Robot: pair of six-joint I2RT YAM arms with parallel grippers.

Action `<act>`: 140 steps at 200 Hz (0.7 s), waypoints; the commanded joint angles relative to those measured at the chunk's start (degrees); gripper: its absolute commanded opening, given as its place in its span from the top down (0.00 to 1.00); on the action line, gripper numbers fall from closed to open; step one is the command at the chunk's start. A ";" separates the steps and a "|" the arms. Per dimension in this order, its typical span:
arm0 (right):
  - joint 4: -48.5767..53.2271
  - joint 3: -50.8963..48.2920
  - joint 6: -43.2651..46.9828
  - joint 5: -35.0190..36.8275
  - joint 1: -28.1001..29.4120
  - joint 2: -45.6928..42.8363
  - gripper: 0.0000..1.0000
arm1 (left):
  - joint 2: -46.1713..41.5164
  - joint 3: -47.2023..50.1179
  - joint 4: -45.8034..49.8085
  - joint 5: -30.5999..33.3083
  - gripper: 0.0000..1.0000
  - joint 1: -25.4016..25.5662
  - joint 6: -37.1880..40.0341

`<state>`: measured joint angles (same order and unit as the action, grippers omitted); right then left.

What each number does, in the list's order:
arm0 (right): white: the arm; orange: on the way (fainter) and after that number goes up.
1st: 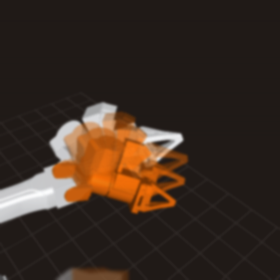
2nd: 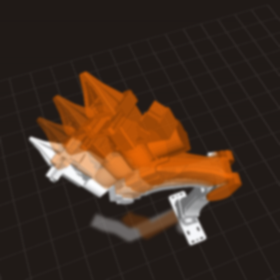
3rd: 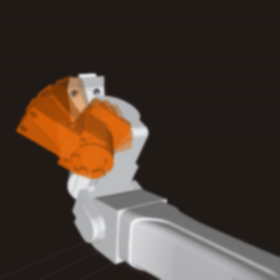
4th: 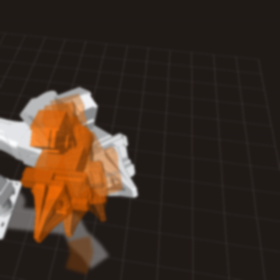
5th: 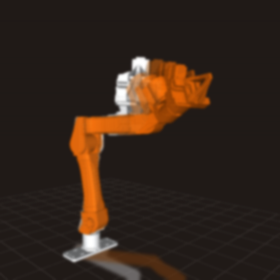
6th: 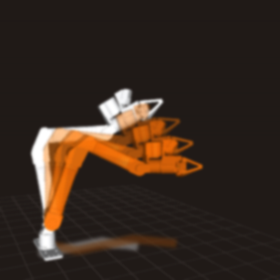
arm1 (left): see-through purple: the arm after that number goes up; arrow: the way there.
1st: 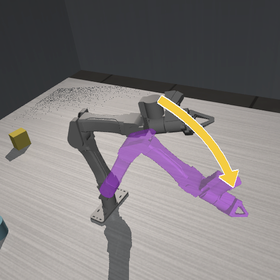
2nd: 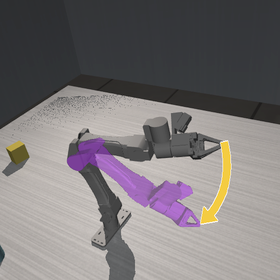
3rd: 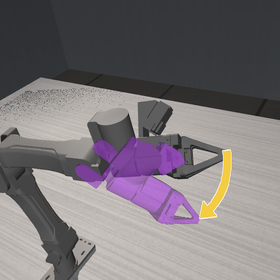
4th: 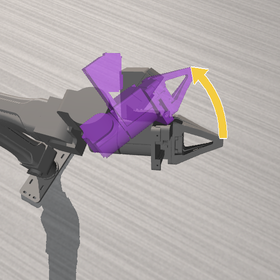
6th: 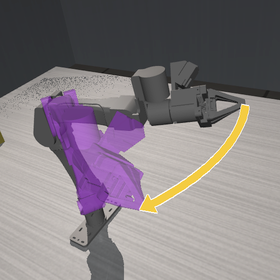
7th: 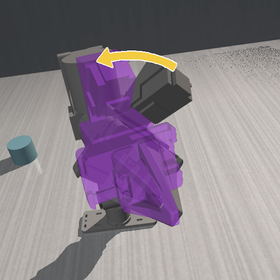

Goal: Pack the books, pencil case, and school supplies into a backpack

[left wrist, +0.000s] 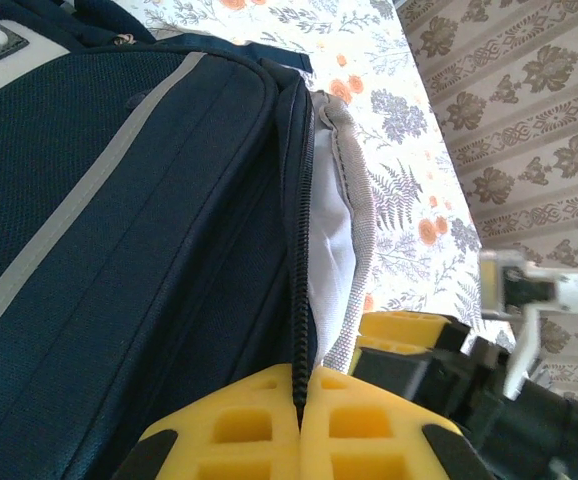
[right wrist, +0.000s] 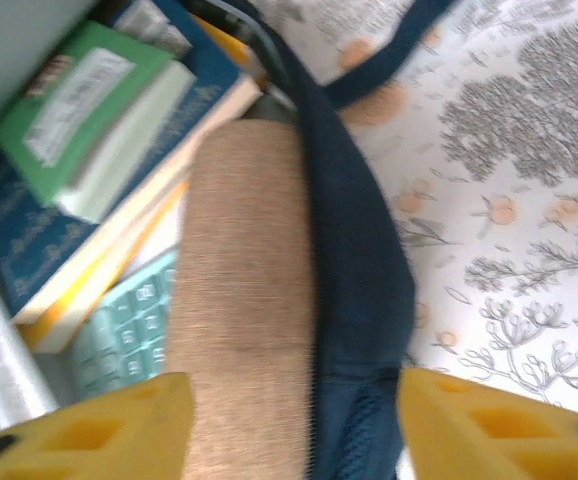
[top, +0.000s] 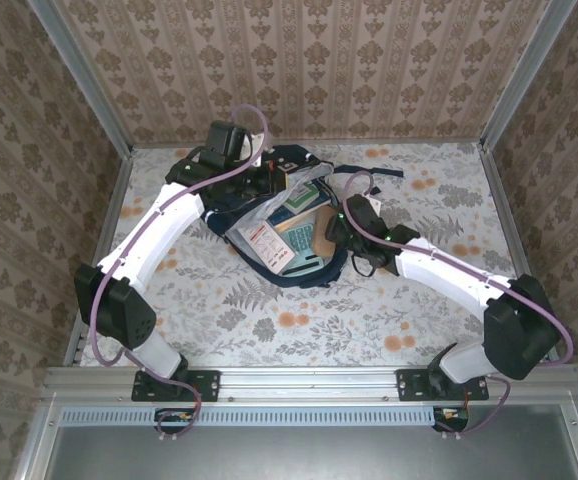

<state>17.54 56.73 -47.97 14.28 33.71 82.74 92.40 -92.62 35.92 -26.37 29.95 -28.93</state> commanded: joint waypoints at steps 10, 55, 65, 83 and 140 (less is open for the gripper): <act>1.17 0.66 2.21 -5.25 -1.37 4.80 0.52 | -2.49 -0.46 -4.72 -3.15 1.00 0.17 -0.87; 1.29 3.27 2.50 -6.14 -2.31 10.86 0.58 | -2.56 -0.45 -4.38 -2.89 1.00 0.17 -0.80; 1.48 3.73 2.71 -6.07 -2.46 11.84 0.61 | -2.59 -0.45 -4.37 -2.81 1.00 0.10 -0.83; 1.58 4.26 3.13 -6.53 -3.25 12.92 0.81 | -2.41 -0.36 -4.37 -2.79 1.00 0.18 -0.78; 4.30 -0.89 0.54 -2.79 -3.66 3.34 1.00 | -0.43 -2.26 -3.49 -3.02 1.00 0.10 0.52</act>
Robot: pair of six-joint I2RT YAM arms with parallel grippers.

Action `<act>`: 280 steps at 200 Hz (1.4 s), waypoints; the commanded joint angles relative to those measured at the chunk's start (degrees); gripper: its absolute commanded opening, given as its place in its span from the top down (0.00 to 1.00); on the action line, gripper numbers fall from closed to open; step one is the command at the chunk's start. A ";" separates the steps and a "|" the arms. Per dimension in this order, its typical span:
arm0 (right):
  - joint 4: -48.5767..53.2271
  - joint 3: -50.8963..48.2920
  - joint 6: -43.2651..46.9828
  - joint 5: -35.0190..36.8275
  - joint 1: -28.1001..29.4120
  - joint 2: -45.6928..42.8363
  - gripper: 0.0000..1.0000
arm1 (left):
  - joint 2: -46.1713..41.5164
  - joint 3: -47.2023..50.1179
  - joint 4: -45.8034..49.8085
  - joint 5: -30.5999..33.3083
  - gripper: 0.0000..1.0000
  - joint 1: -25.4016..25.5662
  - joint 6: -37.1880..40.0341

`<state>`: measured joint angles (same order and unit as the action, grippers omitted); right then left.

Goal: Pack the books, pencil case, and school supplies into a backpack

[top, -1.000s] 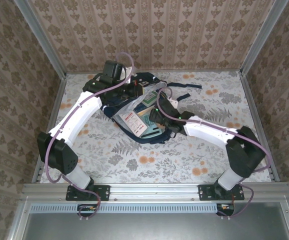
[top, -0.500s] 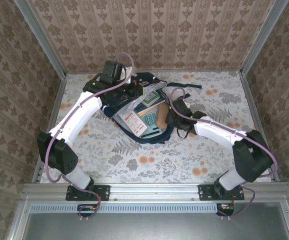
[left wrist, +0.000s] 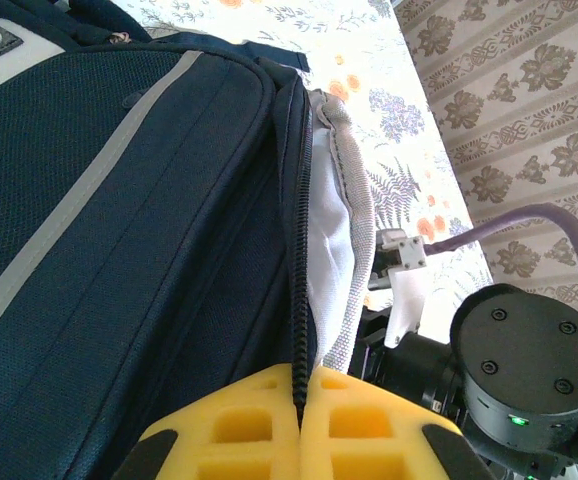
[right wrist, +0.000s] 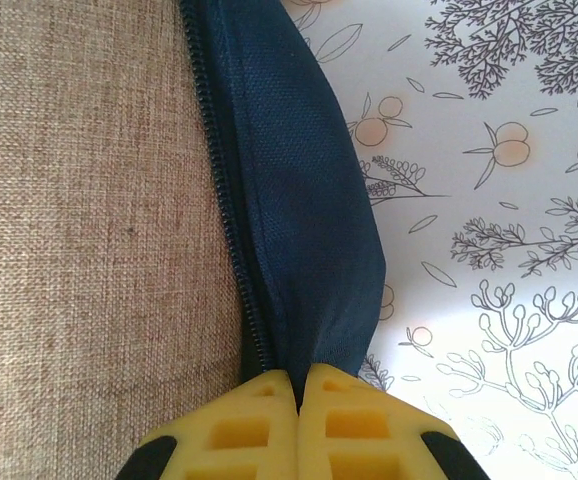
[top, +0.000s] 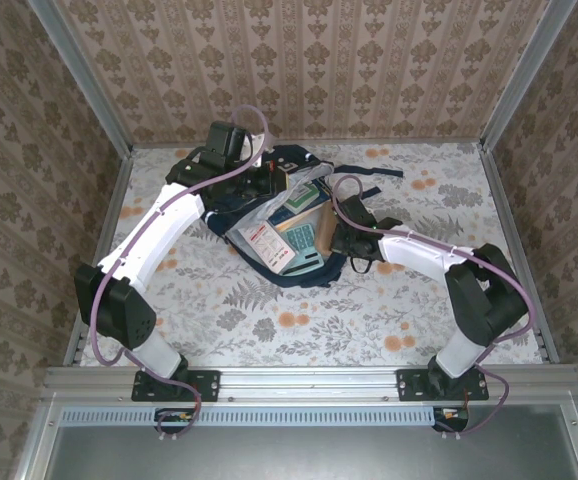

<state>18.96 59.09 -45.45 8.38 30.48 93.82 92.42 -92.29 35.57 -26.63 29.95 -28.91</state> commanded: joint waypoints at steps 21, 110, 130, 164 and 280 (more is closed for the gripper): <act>4.77 -8.23 -3.91 4.93 -0.42 -15.33 1.00 | 1.25 -4.18 -3.63 -3.65 1.00 0.34 0.18; 8.86 -21.22 -6.48 2.23 0.13 -34.89 0.57 | 7.16 -7.77 -2.47 -5.53 1.00 2.13 1.49; 9.36 -18.54 -4.11 1.82 0.45 -36.31 0.46 | 7.17 -7.64 -1.32 -5.67 1.00 1.60 2.46; 4.25 -13.67 -1.60 -2.62 1.11 -32.76 0.43 | 5.73 -6.90 -0.71 -5.12 0.63 -0.23 3.23; 1.79 2.69 4.63 -10.40 0.58 -15.57 0.35 | 11.11 -7.71 -1.13 7.79 0.30 -20.83 5.78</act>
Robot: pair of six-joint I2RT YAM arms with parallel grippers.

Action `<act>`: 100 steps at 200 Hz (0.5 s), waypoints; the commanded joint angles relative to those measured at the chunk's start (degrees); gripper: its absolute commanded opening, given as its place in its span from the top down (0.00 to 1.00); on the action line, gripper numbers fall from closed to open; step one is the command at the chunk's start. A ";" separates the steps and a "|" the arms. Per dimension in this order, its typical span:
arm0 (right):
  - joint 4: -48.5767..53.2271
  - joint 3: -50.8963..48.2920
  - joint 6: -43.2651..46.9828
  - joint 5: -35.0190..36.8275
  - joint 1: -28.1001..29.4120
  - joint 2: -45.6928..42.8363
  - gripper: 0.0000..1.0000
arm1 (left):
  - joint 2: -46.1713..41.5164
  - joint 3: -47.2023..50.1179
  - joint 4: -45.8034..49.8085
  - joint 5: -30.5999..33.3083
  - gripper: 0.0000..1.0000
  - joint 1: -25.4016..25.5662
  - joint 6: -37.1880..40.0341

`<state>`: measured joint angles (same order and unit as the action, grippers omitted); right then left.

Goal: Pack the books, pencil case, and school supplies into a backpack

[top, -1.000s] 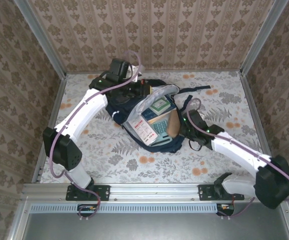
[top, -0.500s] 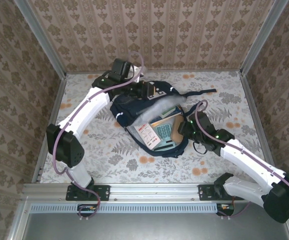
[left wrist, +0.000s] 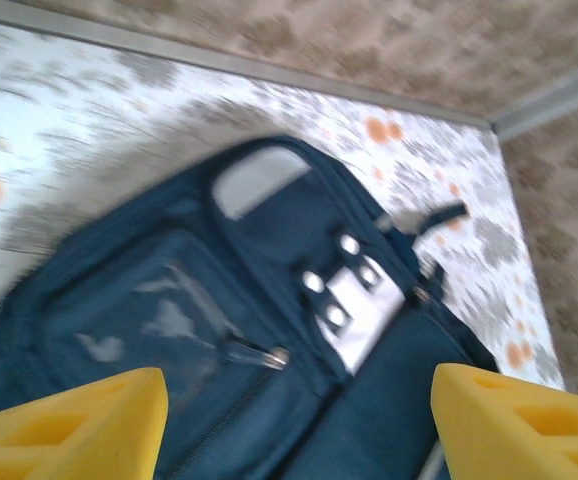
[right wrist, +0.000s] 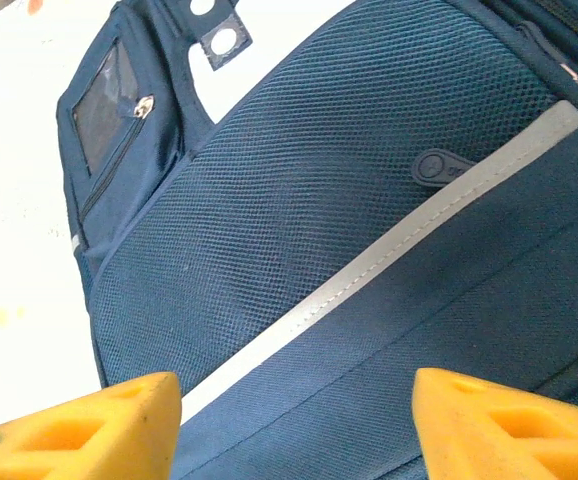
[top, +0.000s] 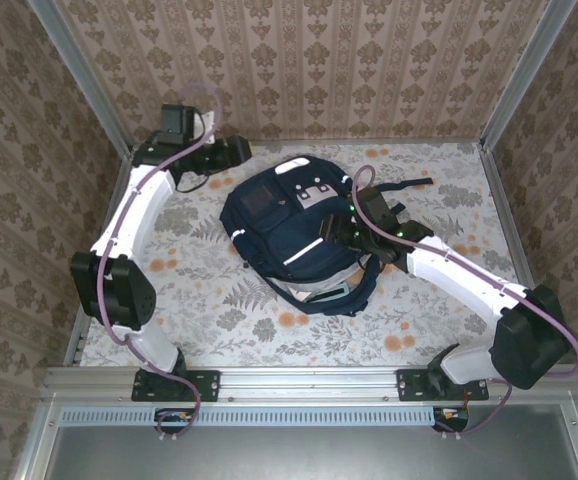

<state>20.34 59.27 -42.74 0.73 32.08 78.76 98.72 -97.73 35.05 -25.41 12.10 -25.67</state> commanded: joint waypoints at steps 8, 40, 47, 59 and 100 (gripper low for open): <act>0.81 2.77 2.05 -3.56 -1.34 -0.92 0.35 | 6.94 -3.84 -0.39 8.04 0.30 -3.93 3.47; 3.40 4.47 2.61 -5.39 -2.23 -2.44 0.30 | 17.14 -11.42 -0.24 11.34 0.31 -7.52 4.29; 4.09 4.83 2.75 -5.35 -2.32 -2.83 0.27 | 19.22 -13.20 -0.40 11.64 0.31 -8.11 4.02; 4.97 5.31 2.69 -5.50 -2.84 -3.40 0.21 | 23.12 -16.24 -0.92 11.62 0.32 -9.02 3.03; 6.84 5.71 2.36 -5.73 -4.25 -5.15 0.01 | 34.48 -25.31 -6.14 8.08 0.35 -10.69 -1.47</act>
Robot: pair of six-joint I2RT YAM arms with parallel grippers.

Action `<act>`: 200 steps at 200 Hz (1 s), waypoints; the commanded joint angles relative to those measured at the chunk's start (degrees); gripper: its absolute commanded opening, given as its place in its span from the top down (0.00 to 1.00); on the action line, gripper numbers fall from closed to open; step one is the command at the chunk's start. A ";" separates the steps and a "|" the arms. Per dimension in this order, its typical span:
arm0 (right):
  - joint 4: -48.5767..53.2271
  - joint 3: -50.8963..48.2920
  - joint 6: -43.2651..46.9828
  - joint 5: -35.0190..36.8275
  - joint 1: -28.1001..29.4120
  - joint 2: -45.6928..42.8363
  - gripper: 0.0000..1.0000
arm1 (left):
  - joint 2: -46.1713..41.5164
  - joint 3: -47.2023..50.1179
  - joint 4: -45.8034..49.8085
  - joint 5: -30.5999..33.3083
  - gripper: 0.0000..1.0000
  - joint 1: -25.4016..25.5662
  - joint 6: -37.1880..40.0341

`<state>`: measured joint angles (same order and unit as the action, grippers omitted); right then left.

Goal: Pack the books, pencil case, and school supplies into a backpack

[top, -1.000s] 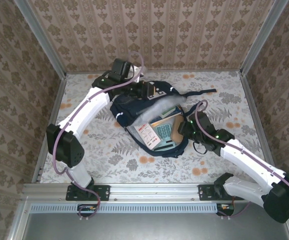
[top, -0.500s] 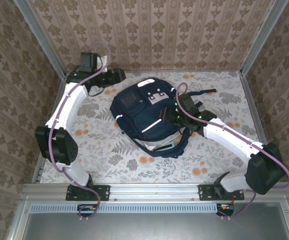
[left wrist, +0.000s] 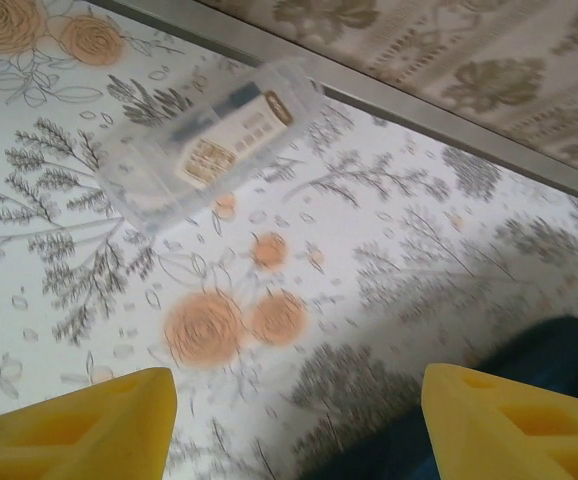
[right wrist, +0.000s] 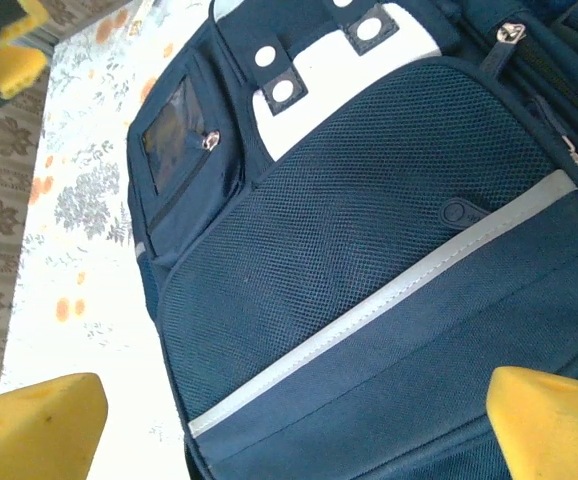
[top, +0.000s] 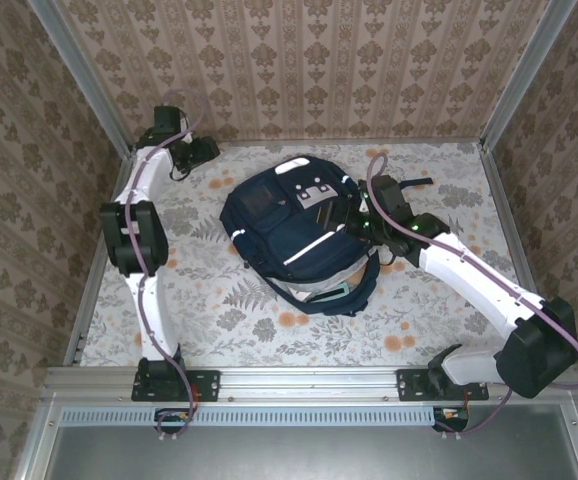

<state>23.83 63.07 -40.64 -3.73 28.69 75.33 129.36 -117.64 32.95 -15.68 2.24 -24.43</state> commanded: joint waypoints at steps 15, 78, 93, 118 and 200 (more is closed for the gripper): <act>4.35 2.07 -0.13 -1.50 -1.17 -1.99 0.01 | 7.98 -9.22 -5.72 -2.33 0.35 -1.15 -4.35; 6.66 -0.29 -3.11 0.52 -1.44 -5.75 0.00 | 23.18 -24.55 -9.23 -4.18 0.36 -2.65 -11.79; 8.75 -0.72 -3.55 1.27 -1.44 -6.56 0.00 | 24.57 -24.76 -9.87 -4.85 0.37 -2.98 -13.47; 9.74 -1.12 -3.71 2.45 -1.53 -7.68 0.01 | 25.28 -24.28 -7.30 -6.82 0.38 -3.07 -13.57; 4.64 -2.22 -3.79 -0.80 -1.97 -4.27 0.00 | 6.18 8.43 -10.51 -6.65 0.42 -1.83 -11.03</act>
<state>30.68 61.49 -43.88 -3.11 26.98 69.67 141.73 -119.31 21.17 -22.74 -0.23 -36.36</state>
